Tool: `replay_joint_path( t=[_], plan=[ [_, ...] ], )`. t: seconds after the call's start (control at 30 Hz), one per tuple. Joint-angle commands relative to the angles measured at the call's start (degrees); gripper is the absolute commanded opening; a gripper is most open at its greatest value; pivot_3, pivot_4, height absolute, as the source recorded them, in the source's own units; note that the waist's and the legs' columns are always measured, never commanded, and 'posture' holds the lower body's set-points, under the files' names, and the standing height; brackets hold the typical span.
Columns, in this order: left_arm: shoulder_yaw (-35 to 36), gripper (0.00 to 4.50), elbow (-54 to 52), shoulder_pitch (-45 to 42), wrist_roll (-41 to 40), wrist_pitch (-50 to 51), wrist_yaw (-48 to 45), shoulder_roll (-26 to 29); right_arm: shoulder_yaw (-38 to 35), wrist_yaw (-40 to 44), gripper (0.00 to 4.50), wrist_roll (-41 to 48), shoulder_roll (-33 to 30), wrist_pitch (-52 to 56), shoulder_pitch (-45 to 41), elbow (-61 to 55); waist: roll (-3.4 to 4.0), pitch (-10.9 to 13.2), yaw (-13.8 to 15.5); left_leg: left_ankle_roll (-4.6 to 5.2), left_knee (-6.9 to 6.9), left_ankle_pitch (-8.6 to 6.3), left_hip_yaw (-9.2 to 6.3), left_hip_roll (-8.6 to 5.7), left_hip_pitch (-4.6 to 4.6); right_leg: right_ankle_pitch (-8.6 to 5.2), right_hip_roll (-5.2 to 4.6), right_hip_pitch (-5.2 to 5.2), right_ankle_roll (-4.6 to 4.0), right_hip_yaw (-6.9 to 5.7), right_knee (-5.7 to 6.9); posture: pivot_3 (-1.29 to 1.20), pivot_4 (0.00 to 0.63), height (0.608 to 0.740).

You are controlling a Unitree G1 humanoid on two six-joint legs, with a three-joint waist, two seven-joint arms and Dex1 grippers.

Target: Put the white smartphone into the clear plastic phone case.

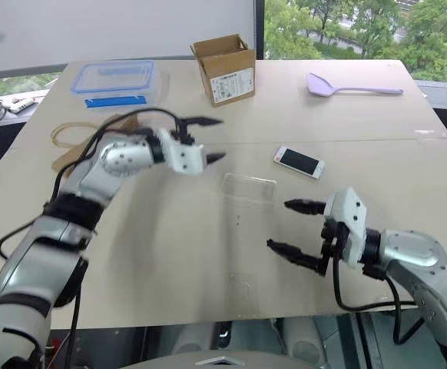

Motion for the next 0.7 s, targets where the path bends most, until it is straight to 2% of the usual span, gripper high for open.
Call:
replay_joint_path(
  t=[0.03,0.13,0.27,0.47,0.7],
  plan=[
    [4.5,3.74,-13.4,3.8,-5.8,9.6,-3.7,1.3,-1.6,-2.0,4.5,1.3,0.5,-0.1,1.5,-3.4,-0.01,0.0,0.2,0.0,0.0,0.0,-0.01,-0.02,0.05,0.0,0.01,0.05,0.0,-0.01,0.0,0.0,0.15,0.74],
    [5.5,3.74,-20.1,8.7,-7.3,16.6,-5.1,0.6,-2.3,-2.4,4.5,0.1,0.4,-1.2,4.1,-3.3,0.01,0.0,0.5,0.01,0.0,0.0,-0.01,-0.01,0.49,-0.07,0.02,0.43,0.07,-0.02,0.0,0.0,0.15,0.74],
    [6.9,3.74,-25.6,12.1,-10.5,24.6,-6.8,-0.3,-4.6,-4.5,4.5,0.7,0.1,-0.8,5.5,-4.6,0.02,0.0,0.4,0.01,0.01,0.01,0.01,0.02,0.57,-0.21,0.04,0.48,-0.01,-0.01,0.0,0.0,0.15,0.74],
    [6.2,3.74,-27.3,15.4,-11.5,26.5,-7.9,-2.2,-9.0,-6.1,4.5,0.1,-0.8,-0.8,8.0,-5.8,0.03,-0.1,0.5,0.01,0.01,0.01,0.0,-0.01,0.54,-0.06,0.1,0.46,0.06,-0.01,0.0,0.0,0.15,0.74],
    [7.1,3.74,-31.5,19.7,-13.3,29.8,-9.0,-3.5,-7.4,-10.5,4.5,-0.9,1.0,-0.6,8.0,-8.3,0.03,-0.1,0.4,0.01,0.0,0.0,0.01,0.01,0.52,-0.11,0.1,0.43,0.11,0.01,-0.02,0.0,0.15,0.74]
  ],
)
